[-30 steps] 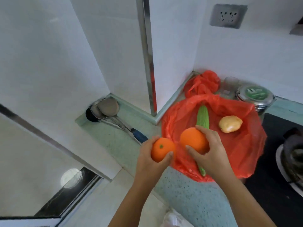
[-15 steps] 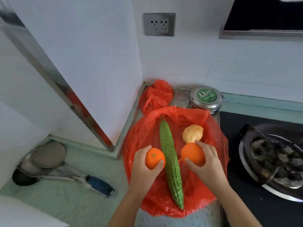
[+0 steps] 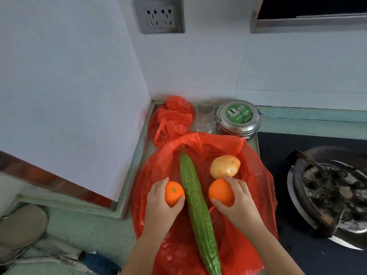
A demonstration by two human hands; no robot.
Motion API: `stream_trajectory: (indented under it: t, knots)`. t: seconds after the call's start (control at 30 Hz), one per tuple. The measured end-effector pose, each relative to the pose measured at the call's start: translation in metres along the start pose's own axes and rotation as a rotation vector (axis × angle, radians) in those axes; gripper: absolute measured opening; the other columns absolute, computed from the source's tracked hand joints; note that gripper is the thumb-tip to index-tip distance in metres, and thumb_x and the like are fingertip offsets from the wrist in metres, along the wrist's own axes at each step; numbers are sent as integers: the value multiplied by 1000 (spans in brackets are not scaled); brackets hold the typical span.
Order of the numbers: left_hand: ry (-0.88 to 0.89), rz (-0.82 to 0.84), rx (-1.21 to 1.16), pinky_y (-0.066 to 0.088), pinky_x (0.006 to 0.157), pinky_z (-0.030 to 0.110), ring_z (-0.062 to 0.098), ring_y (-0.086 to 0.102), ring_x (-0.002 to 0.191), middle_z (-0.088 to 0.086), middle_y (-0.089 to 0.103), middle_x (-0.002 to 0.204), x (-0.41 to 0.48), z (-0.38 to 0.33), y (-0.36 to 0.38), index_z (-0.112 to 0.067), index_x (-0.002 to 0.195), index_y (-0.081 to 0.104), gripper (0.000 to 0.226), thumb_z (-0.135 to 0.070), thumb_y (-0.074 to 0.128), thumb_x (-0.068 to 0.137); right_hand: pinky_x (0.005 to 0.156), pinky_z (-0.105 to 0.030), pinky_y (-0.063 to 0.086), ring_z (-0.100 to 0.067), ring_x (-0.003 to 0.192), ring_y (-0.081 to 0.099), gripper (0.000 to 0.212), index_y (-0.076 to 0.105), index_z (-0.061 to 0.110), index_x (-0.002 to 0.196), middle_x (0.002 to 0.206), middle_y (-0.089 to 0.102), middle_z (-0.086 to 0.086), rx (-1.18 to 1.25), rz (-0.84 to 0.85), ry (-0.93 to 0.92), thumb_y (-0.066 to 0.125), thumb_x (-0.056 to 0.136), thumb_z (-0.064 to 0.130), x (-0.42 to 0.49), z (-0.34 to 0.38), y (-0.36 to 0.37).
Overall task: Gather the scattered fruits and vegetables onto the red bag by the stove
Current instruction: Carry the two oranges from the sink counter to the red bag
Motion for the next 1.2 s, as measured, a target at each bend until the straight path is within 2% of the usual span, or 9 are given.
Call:
stream_trajectory:
  t: [0.07,0.2,0.33,0.5,0.8,0.93,1.07,1.2]
  knots:
    - [10,12,16,32,93,27,23,48,111,6,52,121,4,1,1,-14,125,52,75,-53,59,61,98,-32,37,-17,119,38,70,41,26,131,123,36,8,-6,-12,-13,75,71,33,6,1,2]
    - [76,31,58,31,93,28,24,47,112,10,51,121,10,1,2,-11,126,50,71,-40,67,64,97,-28,34,-16,122,37,74,39,24,133,130,38,2,-21,-23,-29,75,70,35,14,4,7]
    - [128,29,89,32,94,27,21,45,112,9,52,121,10,0,-1,-11,126,50,73,-50,60,66,98,-31,36,-17,123,37,76,39,23,134,132,39,0,-36,-43,-40,76,69,37,15,5,8]
    - [146,42,113,32,94,31,19,42,115,8,50,125,8,1,-2,-12,128,49,71,-40,70,65,94,-28,37,-15,124,35,76,38,24,134,133,38,2,-75,-47,-42,74,69,41,13,7,5]
    - [182,57,157,31,96,31,28,43,119,11,50,127,2,-3,-5,-10,129,47,73,-29,80,67,91,-24,37,-15,125,35,72,40,23,132,133,40,4,-133,-82,-64,72,71,44,0,10,-7]
    - [222,50,204,36,94,36,35,48,115,17,53,122,-5,-13,-10,-5,126,51,70,-29,80,66,88,-22,35,-17,126,33,64,41,21,133,136,39,2,-201,-110,-89,67,77,40,-13,19,-17]
    - [339,-8,310,46,88,42,34,53,109,15,58,116,-20,-34,-18,-6,118,56,59,-45,57,75,88,-32,40,-25,122,40,48,52,15,125,131,48,-5,-302,-161,-168,66,81,29,-31,32,-26]
    - [480,-22,362,48,88,45,32,53,112,12,59,114,-39,-53,-23,-7,114,58,51,-43,48,79,85,-46,49,-33,111,52,42,60,11,113,118,59,-12,-381,-226,-250,73,74,20,-52,43,-30]
Point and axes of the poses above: each hand's wrist, its own x-axis towards the middle knuckle, its own y-axis out of the palm, z = x × y, the point moved 3 cm from there along x, towards the middle knuckle
